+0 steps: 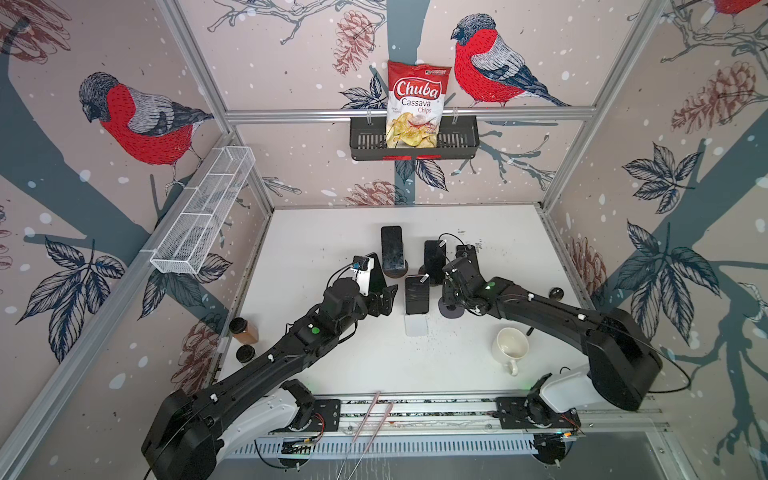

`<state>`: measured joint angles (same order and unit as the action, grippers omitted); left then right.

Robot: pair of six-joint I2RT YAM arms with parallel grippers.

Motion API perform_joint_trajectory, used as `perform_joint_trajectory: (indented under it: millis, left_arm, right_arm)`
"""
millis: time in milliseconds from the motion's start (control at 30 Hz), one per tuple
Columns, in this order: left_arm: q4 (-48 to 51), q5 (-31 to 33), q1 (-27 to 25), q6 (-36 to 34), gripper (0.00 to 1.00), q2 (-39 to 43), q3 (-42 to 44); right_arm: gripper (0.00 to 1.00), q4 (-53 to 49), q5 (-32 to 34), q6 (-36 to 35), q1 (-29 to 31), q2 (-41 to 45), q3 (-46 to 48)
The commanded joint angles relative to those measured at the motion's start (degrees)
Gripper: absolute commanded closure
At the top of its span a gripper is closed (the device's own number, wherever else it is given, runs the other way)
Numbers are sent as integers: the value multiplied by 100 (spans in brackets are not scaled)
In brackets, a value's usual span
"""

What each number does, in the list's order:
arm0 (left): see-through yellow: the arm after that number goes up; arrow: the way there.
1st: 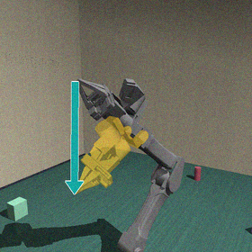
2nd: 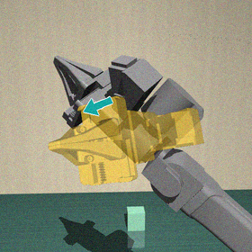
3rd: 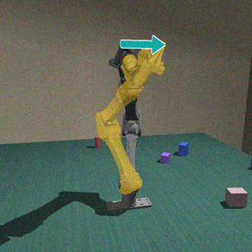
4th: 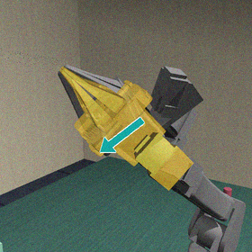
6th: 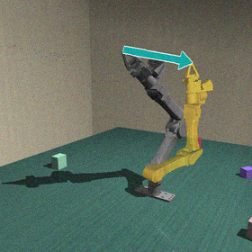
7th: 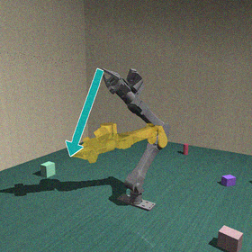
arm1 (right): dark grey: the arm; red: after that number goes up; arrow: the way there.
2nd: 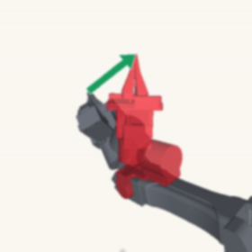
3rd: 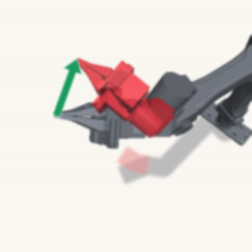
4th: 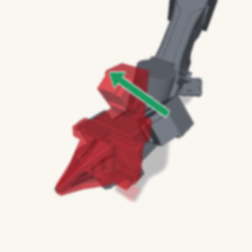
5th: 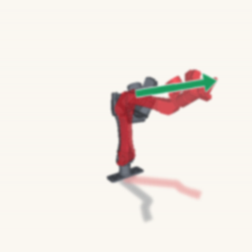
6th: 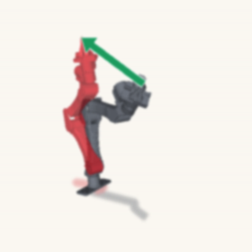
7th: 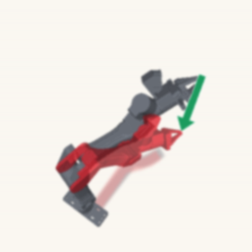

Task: Remove the phone from the phone stand
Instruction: 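Close the right gripper on the grey metal plate of the empty stand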

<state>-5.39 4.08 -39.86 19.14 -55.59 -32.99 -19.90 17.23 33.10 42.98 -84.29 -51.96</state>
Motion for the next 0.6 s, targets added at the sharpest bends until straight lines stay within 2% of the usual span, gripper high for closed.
perform_joint_trajectory:
  millis: [0,333,567]
  left_arm:
    - [-131,3,-5,-13,3,9,12]
    - [-123,12,-5,-17,3,-4,27]
    - [-145,7,-5,-19,3,-6,37]
  right_arm:
    - [43,-38,154,5,13,-2,-59]
    - [44,-23,100,-109,15,224,-108]
    - [44,182,-250,-380,-79,329,-95]
